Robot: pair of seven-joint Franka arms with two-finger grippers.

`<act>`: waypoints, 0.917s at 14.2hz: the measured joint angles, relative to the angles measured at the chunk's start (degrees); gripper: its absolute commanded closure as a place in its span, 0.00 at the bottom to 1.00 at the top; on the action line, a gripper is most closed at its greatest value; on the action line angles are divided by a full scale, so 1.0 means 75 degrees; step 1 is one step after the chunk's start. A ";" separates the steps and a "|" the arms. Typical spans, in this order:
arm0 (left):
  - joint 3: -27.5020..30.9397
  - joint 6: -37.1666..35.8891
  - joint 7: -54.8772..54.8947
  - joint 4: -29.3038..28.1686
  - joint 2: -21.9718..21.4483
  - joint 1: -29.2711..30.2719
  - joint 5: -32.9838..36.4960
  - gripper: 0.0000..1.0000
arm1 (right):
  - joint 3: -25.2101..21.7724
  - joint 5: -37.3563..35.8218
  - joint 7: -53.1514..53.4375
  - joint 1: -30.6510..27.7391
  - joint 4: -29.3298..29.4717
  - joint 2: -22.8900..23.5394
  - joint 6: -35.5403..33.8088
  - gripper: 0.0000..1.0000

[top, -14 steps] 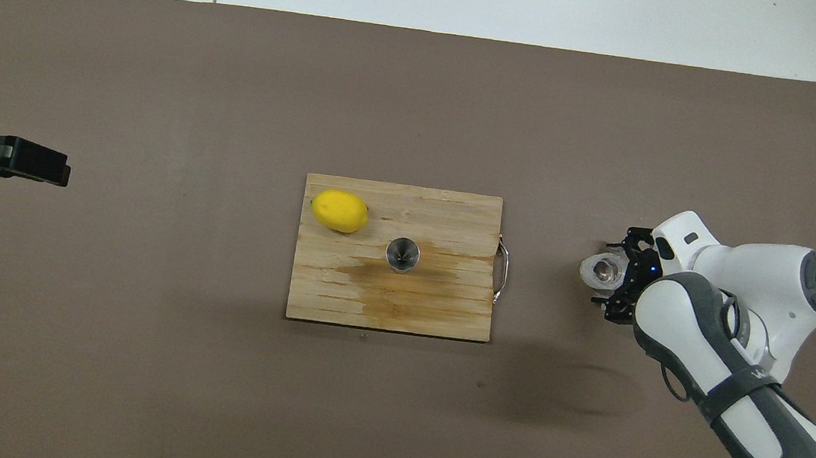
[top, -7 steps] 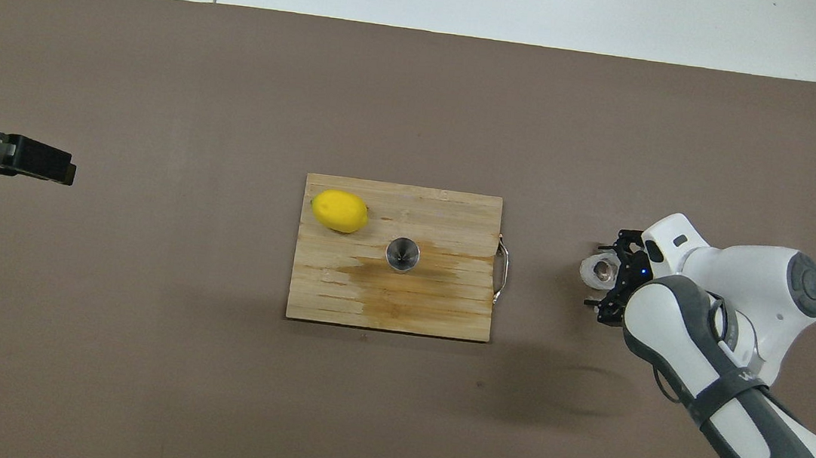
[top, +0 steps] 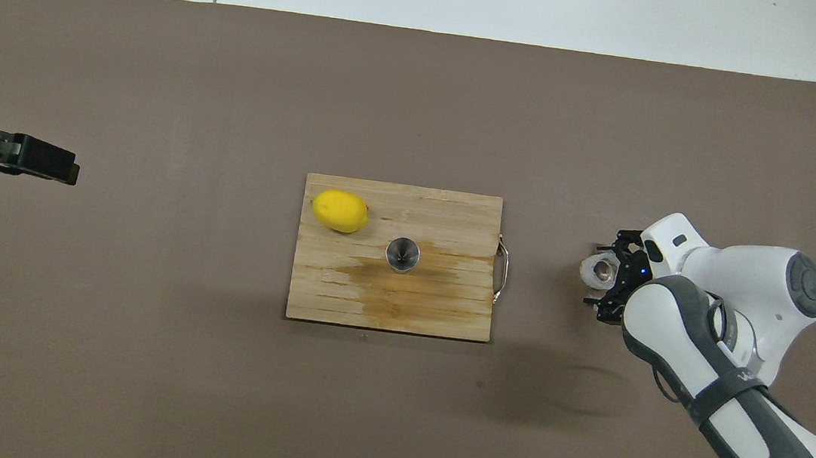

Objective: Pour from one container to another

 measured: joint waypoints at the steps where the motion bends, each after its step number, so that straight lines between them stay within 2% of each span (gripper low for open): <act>1: 0.0000 0.0002 0.0002 0.0003 0.0000 0.0000 0.0000 0.00 | 0.0000 0.0000 0.0000 0.0000 0.0000 0.0000 0.0001 0.21; 4: 0.0003 0.0002 0.0005 0.0010 0.0000 0.0001 0.0000 0.00 | 0.0000 0.0000 0.0000 0.0003 0.0006 -0.0003 0.0009 0.27; 6: 0.0004 0.0008 0.0006 0.0012 0.0000 0.0002 0.0000 0.00 | 0.0000 0.0000 0.0000 0.0008 0.0019 -0.0014 0.0015 0.43; 8: 0.0005 0.0013 0.0007 0.0013 0.0000 0.0002 0.0000 0.00 | 0.0000 0.0000 0.0000 0.0010 0.0025 -0.0023 0.0021 0.66; 9: 0.0006 0.0019 0.0008 0.0013 0.0000 0.0002 0.0000 0.00 | 0.0001 0.0000 0.0000 0.0010 0.0031 -0.0025 0.0022 0.70; 13: 0.0012 0.0041 0.0009 0.0014 0.0000 0.0005 0.0000 0.00 | 0.0021 0.0000 0.0004 0.0016 0.0129 -0.0031 0.0023 0.70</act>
